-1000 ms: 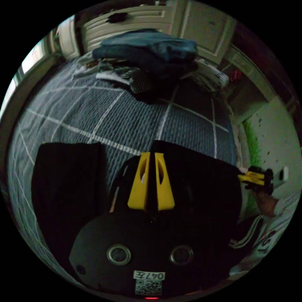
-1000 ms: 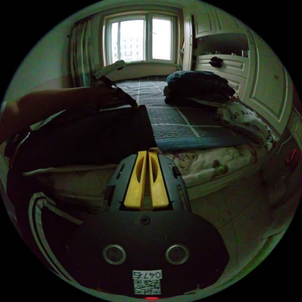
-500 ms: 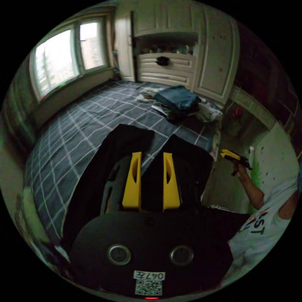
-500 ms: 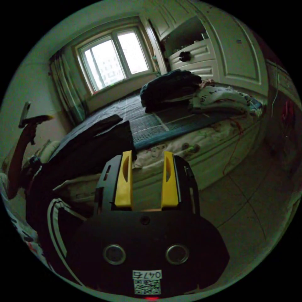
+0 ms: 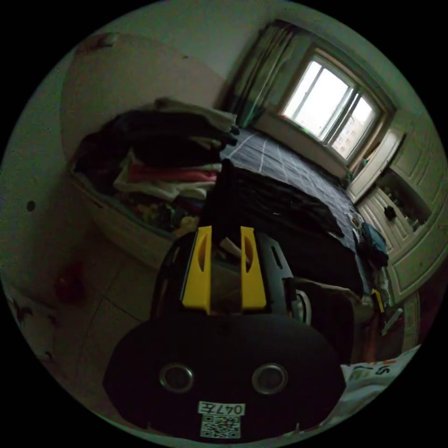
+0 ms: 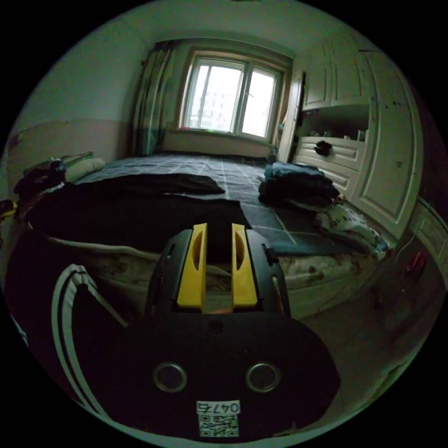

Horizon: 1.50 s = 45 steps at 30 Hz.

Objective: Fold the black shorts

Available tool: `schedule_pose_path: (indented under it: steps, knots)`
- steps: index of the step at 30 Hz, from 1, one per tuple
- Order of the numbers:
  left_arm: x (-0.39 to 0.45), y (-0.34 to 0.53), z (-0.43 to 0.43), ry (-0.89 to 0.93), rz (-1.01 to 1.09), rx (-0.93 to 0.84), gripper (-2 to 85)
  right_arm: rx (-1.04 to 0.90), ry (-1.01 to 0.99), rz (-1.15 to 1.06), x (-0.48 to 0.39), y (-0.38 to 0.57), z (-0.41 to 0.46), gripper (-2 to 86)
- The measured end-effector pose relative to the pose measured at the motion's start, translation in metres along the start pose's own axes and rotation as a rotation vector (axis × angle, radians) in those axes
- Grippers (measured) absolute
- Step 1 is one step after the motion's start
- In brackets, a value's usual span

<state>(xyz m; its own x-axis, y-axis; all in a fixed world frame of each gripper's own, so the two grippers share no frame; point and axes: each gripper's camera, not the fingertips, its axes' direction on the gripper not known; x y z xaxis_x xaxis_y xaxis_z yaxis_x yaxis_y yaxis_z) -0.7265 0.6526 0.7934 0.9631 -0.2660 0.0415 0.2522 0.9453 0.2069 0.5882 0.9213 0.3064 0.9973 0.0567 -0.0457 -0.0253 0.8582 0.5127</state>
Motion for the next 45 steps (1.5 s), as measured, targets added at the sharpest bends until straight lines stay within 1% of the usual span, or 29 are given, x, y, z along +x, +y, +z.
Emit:
schedule_pose_path:
  steps: [3,6,8,10,14,16,20,22,24,26,31,37,40,42,44,45]
  knots:
    - [-0.038,-0.002,0.017,0.047,-0.076,-0.060,13.2,0.032,-0.062,0.038,-0.010,-0.026,0.003,4.0]
    - [-0.069,-0.005,0.025,-0.030,-0.136,-0.077,13.7,0.033,-0.086,0.072,-0.019,-0.040,0.005,3.6]
    - [-0.089,-0.007,0.024,-0.037,-0.172,-0.055,13.2,0.014,-0.090,0.080,-0.024,-0.043,0.009,3.6]
    - [-0.114,-0.012,0.021,0.009,-0.201,-0.048,10.9,-0.023,-0.080,0.086,-0.027,-0.042,0.014,3.9]
    - [-0.138,-0.019,0.009,0.012,-0.172,-0.030,7.4,-0.107,-0.037,0.106,-0.027,-0.036,0.033,6.4]
    - [-0.155,-0.021,-0.001,0.059,-0.157,-0.012,5.3,-0.143,-0.012,0.049,-0.032,-0.034,0.044,7.5]
    - [-0.176,-0.029,-0.014,0.102,-0.155,-0.014,3.7,-0.101,0.102,-0.244,-0.070,-0.029,0.065,8.2]
    - [-0.184,-0.039,-0.021,0.108,-0.135,-0.022,3.2,-0.096,0.108,-0.362,-0.086,-0.030,0.079,8.5]
    - [-0.188,-0.046,-0.026,0.110,-0.121,-0.025,3.0,-0.131,0.110,-0.504,-0.105,-0.035,0.102,9.3]
    - [-0.192,-0.053,-0.030,0.112,-0.108,-0.033,2.9,-0.158,0.132,-0.585,-0.115,-0.039,0.122,9.4]
    - [-0.200,-0.075,-0.039,0.104,-0.080,-0.064,2.7,-0.191,0.123,-0.673,-0.124,-0.058,0.167,9.3]
    - [-0.201,-0.094,-0.046,0.072,-0.046,-0.093,2.0,-0.169,0.120,-0.794,-0.138,-0.089,0.214,7.8]
    - [-0.198,-0.099,-0.045,0.054,-0.031,-0.110,1.2,-0.216,0.060,-0.869,-0.145,-0.105,0.245,6.2]
    - [-0.197,-0.101,-0.044,0.049,-0.031,-0.113,0.8,-0.224,0.007,-0.916,-0.153,-0.113,0.262,3.4]
    - [-0.196,-0.103,-0.043,0.041,-0.026,-0.111,0.4,-0.241,-0.042,-0.929,-0.157,-0.119,0.274,1.2]
    - [-0.195,-0.104,-0.042,0.034,-0.024,-0.111,0.2,-0.239,-0.035,-0.922,-0.160,-0.123,0.282,0.5]
